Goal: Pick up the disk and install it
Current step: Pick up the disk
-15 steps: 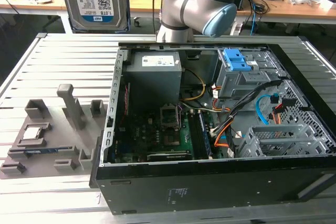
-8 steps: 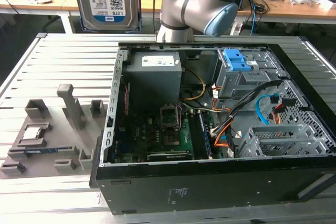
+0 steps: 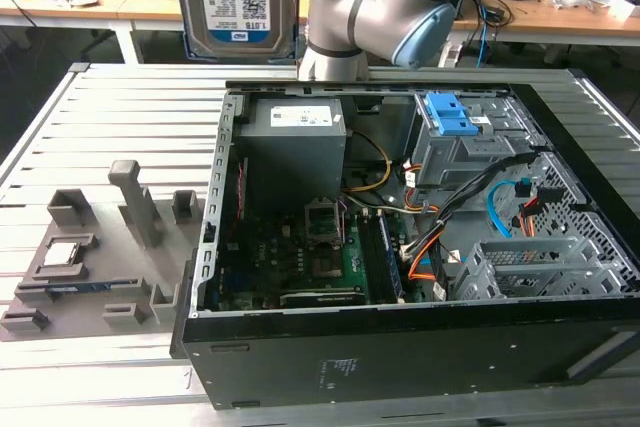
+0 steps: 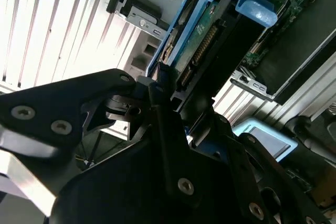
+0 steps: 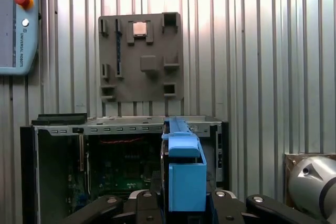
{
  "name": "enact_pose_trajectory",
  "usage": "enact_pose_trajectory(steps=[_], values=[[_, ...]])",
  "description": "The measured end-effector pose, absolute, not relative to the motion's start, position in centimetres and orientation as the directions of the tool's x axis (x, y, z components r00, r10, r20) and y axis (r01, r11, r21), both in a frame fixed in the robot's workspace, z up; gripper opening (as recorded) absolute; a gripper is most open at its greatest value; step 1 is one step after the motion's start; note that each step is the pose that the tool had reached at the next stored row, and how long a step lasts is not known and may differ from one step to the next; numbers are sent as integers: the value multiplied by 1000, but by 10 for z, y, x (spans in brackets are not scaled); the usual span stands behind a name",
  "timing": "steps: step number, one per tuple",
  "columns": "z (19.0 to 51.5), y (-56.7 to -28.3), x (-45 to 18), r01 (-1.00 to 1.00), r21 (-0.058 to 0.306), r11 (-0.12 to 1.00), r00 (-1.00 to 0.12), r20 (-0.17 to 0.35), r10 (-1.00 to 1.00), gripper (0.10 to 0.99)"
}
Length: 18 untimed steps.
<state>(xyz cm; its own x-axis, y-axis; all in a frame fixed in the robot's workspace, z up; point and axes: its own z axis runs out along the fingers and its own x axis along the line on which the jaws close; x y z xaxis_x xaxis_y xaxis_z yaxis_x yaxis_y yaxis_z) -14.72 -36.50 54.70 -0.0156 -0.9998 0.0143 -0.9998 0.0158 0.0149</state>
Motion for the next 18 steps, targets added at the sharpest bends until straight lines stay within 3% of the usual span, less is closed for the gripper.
enact_pose_trajectory(steps=[18], values=[[546,-360,-40,-1000,15,16,-15,15,-1000,365]])
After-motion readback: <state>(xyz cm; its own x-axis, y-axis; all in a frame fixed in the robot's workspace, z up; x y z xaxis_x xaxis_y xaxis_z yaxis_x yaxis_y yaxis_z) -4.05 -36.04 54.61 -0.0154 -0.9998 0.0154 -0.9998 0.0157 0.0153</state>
